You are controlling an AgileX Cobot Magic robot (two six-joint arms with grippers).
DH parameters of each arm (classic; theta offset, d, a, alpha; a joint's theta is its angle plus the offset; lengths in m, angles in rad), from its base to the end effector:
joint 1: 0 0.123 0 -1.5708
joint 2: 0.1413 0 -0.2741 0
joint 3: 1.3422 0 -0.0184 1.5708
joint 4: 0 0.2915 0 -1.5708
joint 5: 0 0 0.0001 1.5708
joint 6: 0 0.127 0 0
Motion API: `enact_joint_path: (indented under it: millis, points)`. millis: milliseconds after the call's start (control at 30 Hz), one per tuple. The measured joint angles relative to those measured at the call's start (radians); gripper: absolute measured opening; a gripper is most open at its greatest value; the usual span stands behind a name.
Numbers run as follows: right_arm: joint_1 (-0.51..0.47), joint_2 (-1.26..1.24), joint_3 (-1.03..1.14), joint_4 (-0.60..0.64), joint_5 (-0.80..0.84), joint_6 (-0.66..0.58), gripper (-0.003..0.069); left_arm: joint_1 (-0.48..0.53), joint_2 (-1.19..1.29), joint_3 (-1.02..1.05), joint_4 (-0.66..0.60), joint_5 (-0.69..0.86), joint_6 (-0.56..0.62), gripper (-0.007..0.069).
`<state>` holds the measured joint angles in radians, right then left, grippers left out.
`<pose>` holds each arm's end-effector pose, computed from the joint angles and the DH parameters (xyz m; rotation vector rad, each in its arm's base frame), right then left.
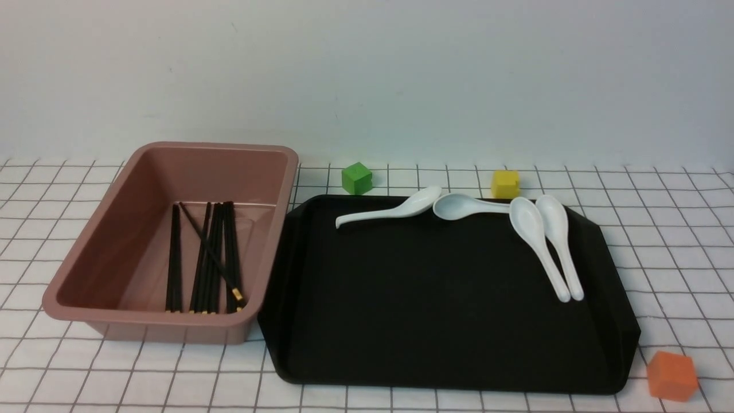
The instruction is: On white black tablecloth take chopsticks from black tray and put them in box.
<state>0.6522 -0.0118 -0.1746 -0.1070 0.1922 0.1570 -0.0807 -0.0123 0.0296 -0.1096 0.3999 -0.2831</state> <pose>0.1052 0.0771 0.2653 -0.4312 1.4502 0.5522 0.1369 -0.0165 0.1561 -0.2604 1.8963 -0.3554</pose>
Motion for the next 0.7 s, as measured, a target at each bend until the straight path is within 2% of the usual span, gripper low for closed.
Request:
enact_joint_path:
  millis: [167, 233, 400, 433, 500, 567, 700]
  points:
    - [-0.044, 0.000, 0.076, 0.077, 0.008, -0.082, 0.0031, 0.000, 0.000, 0.000, 0.000, 0.000, 0.000, 0.0239]
    - [-0.138, 0.000, 0.127, 0.118, 0.011, -0.121, 0.0032, 0.000, 0.000, 0.000, 0.000, 0.000, 0.000, 0.0239]
    - [-0.357, 0.000, 0.198, 0.129, 0.025, -0.145, 0.0033, 0.000, 0.000, 0.000, 0.000, 0.000, 0.000, 0.0239]
    - [-0.366, 0.000, 0.199, 0.129, 0.025, -0.145, 0.0033, 0.000, 0.000, 0.000, 0.000, 0.000, 0.000, 0.0239]
    - [-0.483, 0.000, 0.199, 0.136, 0.030, -0.146, 0.0034, 0.000, 0.000, 0.000, 0.000, 0.000, 0.000, 0.0239]
    - [-0.544, 0.000, 0.199, 0.140, 0.047, -0.146, 0.0036, 0.000, 0.000, 0.000, 0.000, 0.000, 0.000, 0.0239]
    - [-0.583, 0.000, 0.199, 0.140, 0.116, -0.146, 0.0041, 0.000, 0.000, 0.000, 0.000, 0.000, 0.000, 0.0239]
